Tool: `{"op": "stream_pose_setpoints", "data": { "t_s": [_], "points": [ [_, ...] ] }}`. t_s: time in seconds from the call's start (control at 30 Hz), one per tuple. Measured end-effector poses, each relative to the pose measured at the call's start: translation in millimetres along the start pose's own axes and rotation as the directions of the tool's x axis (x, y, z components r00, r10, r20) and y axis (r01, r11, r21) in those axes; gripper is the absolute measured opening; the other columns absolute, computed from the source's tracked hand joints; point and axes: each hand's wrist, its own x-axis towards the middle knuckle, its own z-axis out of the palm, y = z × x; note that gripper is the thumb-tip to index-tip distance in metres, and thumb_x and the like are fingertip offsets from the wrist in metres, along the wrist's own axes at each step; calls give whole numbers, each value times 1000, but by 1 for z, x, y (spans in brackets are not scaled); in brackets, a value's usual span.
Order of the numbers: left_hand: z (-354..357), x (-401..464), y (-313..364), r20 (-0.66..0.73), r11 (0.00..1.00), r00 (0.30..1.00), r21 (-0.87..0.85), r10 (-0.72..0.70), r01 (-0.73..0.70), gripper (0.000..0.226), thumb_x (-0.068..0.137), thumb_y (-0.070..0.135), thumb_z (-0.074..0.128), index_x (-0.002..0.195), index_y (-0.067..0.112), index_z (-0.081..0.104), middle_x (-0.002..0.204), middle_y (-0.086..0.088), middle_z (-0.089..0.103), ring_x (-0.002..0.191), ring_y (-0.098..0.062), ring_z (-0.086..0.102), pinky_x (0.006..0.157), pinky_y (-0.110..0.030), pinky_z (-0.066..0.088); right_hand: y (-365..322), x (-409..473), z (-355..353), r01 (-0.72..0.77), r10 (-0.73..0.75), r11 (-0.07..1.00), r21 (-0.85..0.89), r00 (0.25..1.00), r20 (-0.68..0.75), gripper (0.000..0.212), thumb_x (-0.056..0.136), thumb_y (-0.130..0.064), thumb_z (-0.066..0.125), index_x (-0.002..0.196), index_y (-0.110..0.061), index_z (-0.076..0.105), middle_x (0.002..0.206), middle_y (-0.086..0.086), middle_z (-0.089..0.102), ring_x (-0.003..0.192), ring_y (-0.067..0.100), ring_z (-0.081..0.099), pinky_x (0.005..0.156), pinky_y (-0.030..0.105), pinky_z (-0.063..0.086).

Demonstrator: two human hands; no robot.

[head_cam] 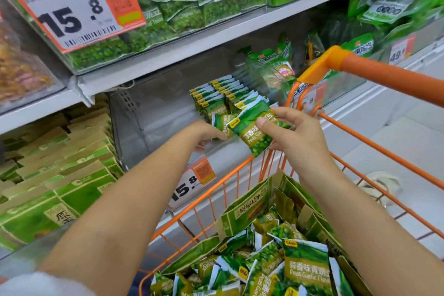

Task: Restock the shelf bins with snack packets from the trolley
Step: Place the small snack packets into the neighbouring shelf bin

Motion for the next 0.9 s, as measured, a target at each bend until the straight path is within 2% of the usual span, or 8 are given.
{"op": "stream_pose_setpoints", "data": {
  "t_s": [0.13, 0.2, 0.27, 0.33, 0.53, 0.67, 0.8, 0.9],
  "points": [
    [0, 11, -7, -14, 963, 1000, -270, -4, 0, 16, 84, 6, 69, 93, 7, 56, 101, -9, 58, 66, -12, 53, 49, -25, 49, 2, 1, 1, -38, 38, 999, 10, 999, 26, 19, 85, -19, 71, 95, -30, 58, 93, -22, 57, 107, 11, 58, 97, 45, 48],
    [0, 11, -8, -7, 926, 1000, -378, -1, -2, 23, 86, 11, 69, 104, 6, 57, 105, -7, 58, 63, -11, 53, 43, -21, 49, 4, 1, 1, -51, 51, 999, -1, 998, 31, 21, 85, -21, 71, 100, -28, 59, 96, -21, 57, 110, 14, 58, 98, 46, 48],
    [1, 9, -5, -25, 945, 1000, -327, -8, -1, 31, 85, 27, 71, 104, 8, 54, 96, -5, 57, 61, -13, 51, 48, -25, 46, 5, 1, 0, -57, 57, 998, -6, 998, 30, 18, 84, -22, 72, 96, -29, 61, 97, -20, 58, 110, 14, 58, 98, 47, 48],
    [4, 9, -1, -50, 970, 999, -243, 8, -19, 31, 85, 32, 69, 88, 9, 49, 78, -6, 51, 58, -15, 45, 56, -27, 41, 5, 2, -1, -59, 59, 998, 13, 998, 22, 18, 84, -19, 71, 85, -33, 61, 91, -21, 60, 102, 9, 60, 95, 44, 50],
    [1, 18, 3, -113, 902, 990, -414, 80, -120, 23, 80, 11, 75, 88, 9, 53, 84, -6, 62, 67, -14, 59, 53, -27, 53, 9, 2, -3, -95, 93, 993, 75, 995, 32, 18, 86, -18, 69, 95, -28, 58, 95, -17, 57, 93, 7, 60, 58, 15, 52],
    [-10, 24, 1, -475, 969, 861, -60, 182, -238, 45, 79, 20, 77, 119, 9, 60, 119, -11, 64, 108, -28, 61, 90, -33, 49, 13, 1, -2, -107, 105, 993, 48, 994, 33, 18, 85, -20, 70, 90, -33, 59, 97, -16, 59, 106, 13, 59, 70, 26, 55],
    [-3, 26, 11, -496, 955, 826, 24, 267, -294, 49, 81, 22, 76, 124, 8, 59, 127, -12, 60, 117, -28, 56, 92, -31, 44, 15, 0, 0, -142, 142, 990, -23, 990, 22, 22, 84, -22, 72, 104, -22, 66, 106, -3, 67, 109, 18, 61, 94, 48, 50],
    [3, 30, 19, -488, 942, 813, 66, 318, -329, 45, 84, 24, 73, 123, 7, 59, 126, -14, 61, 115, -29, 56, 89, -30, 44, 15, 3, 0, -145, 145, 989, -14, 989, 28, 12, 84, -19, 72, 93, -25, 66, 97, -4, 69, 99, 14, 64, 93, 46, 51]
  ]
}}
